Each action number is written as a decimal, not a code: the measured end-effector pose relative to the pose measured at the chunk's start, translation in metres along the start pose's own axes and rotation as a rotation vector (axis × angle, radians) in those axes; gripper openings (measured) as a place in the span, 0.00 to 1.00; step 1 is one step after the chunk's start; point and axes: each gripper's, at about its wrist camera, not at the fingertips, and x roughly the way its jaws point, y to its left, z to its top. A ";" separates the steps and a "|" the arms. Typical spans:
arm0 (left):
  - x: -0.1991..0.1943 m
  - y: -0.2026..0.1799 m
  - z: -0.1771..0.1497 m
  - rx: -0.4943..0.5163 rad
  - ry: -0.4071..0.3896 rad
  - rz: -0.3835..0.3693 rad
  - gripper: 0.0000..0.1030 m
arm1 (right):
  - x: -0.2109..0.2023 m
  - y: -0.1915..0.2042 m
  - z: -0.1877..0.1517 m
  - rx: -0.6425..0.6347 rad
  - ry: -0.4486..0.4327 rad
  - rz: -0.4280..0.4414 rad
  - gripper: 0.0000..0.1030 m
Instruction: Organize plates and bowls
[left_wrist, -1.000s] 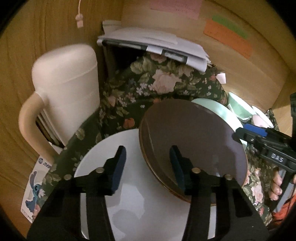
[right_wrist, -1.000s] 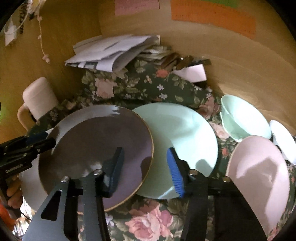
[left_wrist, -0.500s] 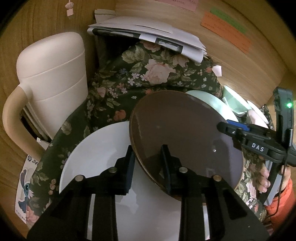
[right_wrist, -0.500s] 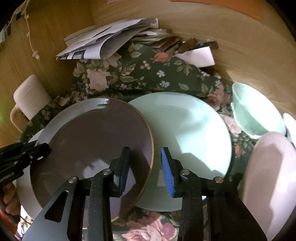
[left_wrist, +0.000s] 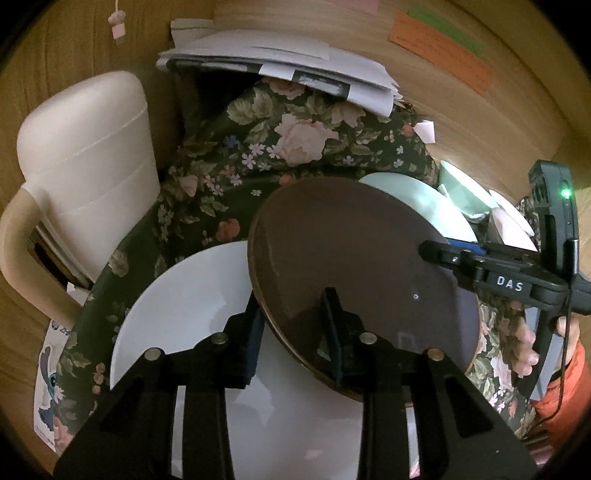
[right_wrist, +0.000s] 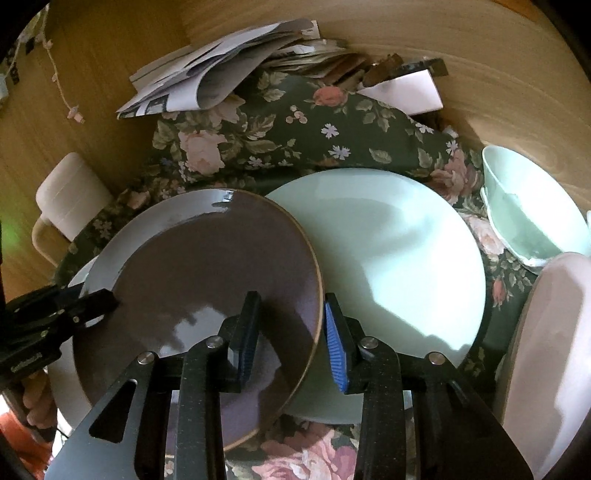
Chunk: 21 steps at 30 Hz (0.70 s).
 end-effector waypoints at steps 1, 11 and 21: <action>0.001 0.001 0.000 -0.003 0.004 -0.004 0.31 | -0.001 0.001 0.000 -0.003 -0.001 -0.004 0.32; 0.000 -0.003 0.000 -0.021 0.003 0.019 0.32 | -0.009 0.006 -0.005 -0.015 -0.036 -0.038 0.31; -0.006 -0.006 -0.005 -0.031 -0.016 0.026 0.32 | -0.013 0.006 -0.013 -0.012 -0.055 -0.045 0.30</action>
